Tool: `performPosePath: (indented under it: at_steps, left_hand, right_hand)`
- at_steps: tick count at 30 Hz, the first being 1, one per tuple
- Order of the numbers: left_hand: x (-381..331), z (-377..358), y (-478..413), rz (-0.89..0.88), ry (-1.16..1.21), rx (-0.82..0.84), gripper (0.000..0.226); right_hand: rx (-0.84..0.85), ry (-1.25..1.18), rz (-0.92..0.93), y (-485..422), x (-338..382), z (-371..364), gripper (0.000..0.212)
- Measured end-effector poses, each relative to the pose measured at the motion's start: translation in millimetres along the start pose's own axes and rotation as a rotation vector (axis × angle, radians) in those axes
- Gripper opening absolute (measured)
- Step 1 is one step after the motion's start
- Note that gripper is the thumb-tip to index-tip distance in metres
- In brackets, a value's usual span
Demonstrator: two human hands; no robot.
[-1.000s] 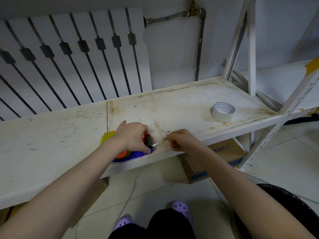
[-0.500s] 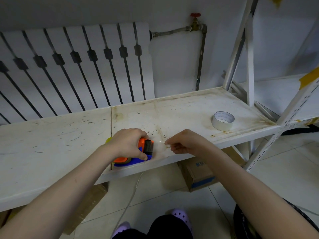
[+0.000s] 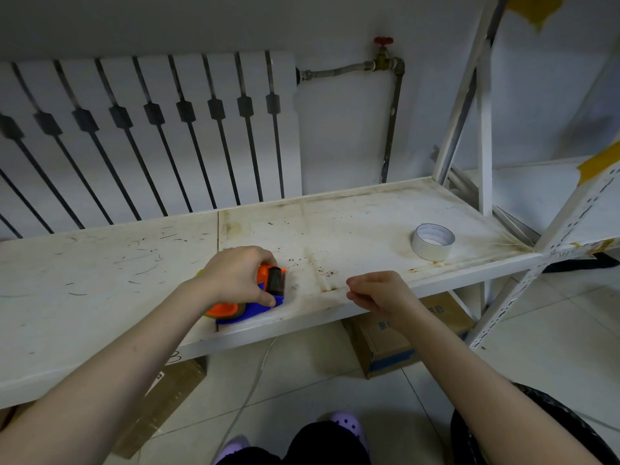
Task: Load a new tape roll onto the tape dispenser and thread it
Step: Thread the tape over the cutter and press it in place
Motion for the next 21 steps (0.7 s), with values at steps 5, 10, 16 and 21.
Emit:
performPosePath:
  at_steps: [5,10,16,21]
  left_hand:
    - [6,0,5,-0.005,0.075,-0.005,0.062]
    - [10,14,9,-0.027,0.194,-0.087,0.063]
    - [16,25,13,-0.035,0.275,-0.148,0.063]
    - [17,25,14,-0.035,0.282,-0.154,0.063]
  right_hand:
    - [0.133,0.035,-0.099,6,-14,-47,0.032]
    - [0.299,-0.286,-0.138,7,-12,-97,0.044]
    - [0.231,-0.397,0.012,3,20,-96,0.030]
    - [0.129,-0.386,0.082,2,29,-84,0.025]
Point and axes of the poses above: each hand's wrist, its own y-axis away from the middle knuckle, its own z-axis out of the back of the hand, x = y × z, the point moved 9 cm from there along -y, towards the middle knuckle, and after that the axes turned 15 degrees about y, right-handed, at the moved point
